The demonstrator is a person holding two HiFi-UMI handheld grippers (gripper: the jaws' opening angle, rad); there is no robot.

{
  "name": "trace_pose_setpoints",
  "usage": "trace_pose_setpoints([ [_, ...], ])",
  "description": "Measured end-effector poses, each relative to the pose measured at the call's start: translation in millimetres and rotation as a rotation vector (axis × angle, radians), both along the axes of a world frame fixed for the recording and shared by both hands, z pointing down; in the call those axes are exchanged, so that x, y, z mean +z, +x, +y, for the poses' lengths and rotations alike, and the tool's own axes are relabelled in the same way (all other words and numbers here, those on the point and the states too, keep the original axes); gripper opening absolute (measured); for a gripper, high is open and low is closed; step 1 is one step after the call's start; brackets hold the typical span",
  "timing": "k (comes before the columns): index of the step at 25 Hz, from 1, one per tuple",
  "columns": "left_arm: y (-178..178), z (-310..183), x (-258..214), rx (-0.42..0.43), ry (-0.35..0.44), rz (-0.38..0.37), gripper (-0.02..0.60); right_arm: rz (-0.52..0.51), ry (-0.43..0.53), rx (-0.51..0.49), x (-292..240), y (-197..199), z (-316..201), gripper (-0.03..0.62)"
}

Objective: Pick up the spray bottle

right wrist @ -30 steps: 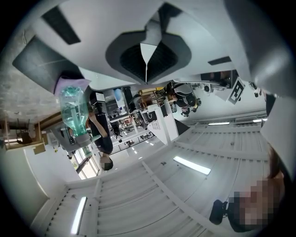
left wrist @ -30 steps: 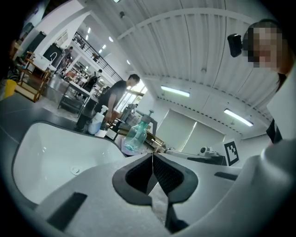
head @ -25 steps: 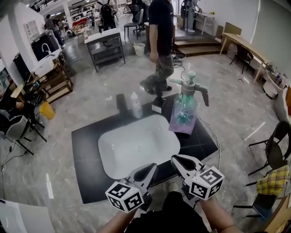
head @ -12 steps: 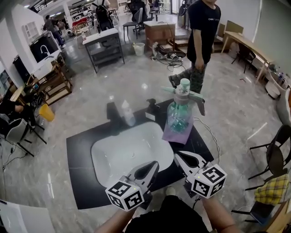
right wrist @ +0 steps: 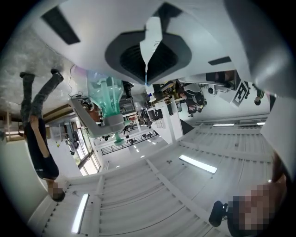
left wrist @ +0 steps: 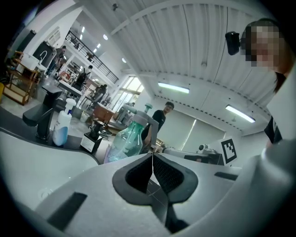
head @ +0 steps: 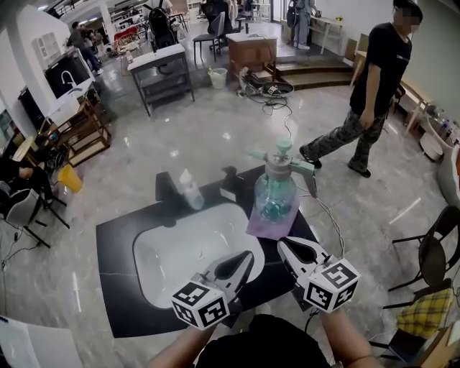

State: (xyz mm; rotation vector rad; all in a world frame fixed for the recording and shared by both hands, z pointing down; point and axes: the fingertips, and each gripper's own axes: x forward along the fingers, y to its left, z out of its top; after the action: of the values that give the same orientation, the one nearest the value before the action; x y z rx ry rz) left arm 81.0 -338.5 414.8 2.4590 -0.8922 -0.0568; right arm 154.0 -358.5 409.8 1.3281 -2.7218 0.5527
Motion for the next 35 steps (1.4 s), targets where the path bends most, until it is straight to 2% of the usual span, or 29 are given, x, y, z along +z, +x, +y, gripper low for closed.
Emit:
trace_pose_setpoints([
  [11,32,-36,-1,0.004,0.010,-0.001,0.008,0.013,0.044,0.028,-10,39,-34,0.011],
  [12,34,-38,-1,0.004,0.014,-0.002,0.008,0.014,0.051,0.036,-12,44,-36,0.019],
  [14,37,-44,-3,0.001,0.021,-0.005,0.008,0.018,0.064,0.048,-17,53,-41,0.120],
  [24,46,-66,-6,-0.014,0.041,-0.020,0.008,0.083,0.153,0.121,-38,99,-74,0.178],
  [30,51,-79,-3,-0.027,0.041,-0.037,0.008,0.100,0.229,0.061,-53,104,-98,0.236],
  [35,49,-86,1,-0.043,0.030,-0.042,0.008,0.117,0.262,-0.008,-57,100,-118,0.255],
])
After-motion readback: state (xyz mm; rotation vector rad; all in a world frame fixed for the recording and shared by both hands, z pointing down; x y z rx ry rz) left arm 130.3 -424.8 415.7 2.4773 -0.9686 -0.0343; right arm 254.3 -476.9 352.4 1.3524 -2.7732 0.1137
